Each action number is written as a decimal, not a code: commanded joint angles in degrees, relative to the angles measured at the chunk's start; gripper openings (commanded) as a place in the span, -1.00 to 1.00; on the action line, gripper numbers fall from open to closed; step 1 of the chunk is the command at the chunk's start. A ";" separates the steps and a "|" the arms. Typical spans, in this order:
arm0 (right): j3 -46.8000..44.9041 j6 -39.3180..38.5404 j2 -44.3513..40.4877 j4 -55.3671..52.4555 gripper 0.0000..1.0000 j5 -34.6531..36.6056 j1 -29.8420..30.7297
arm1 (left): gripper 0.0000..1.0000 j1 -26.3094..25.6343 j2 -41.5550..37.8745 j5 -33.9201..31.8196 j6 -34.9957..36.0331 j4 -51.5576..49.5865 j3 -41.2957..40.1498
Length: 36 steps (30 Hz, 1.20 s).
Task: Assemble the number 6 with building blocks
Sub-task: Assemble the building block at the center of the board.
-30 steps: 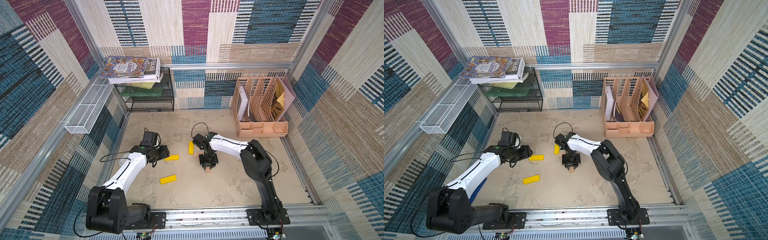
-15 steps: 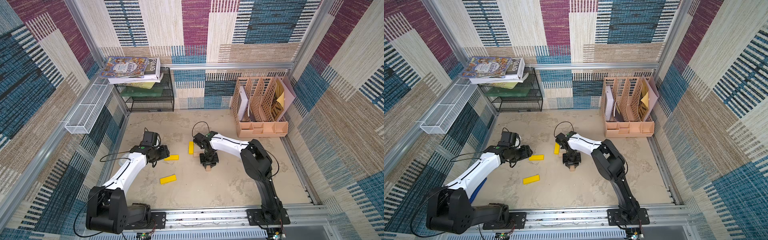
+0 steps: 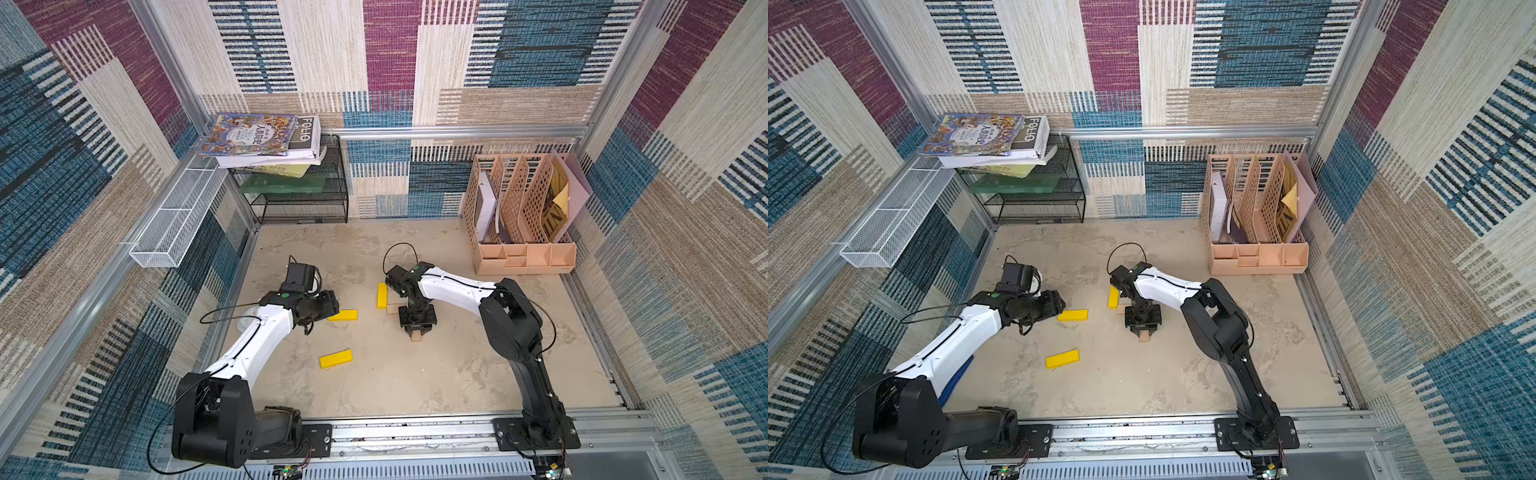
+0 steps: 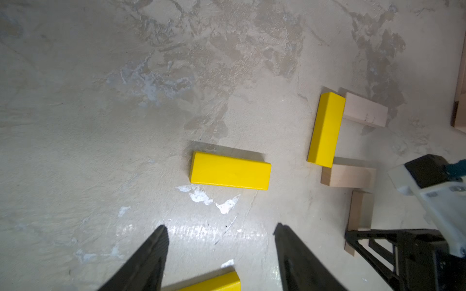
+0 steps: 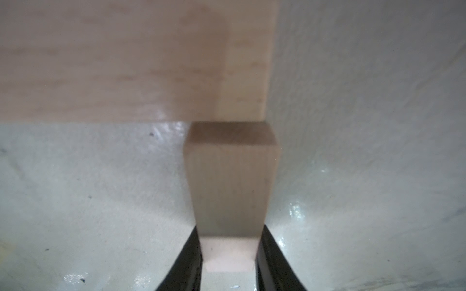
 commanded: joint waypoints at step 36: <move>1.66 -0.27 1.22 0.72 -0.35 0.39 -0.16 | 0.42 -0.03 0.87 -0.29 0.65 -0.36 0.83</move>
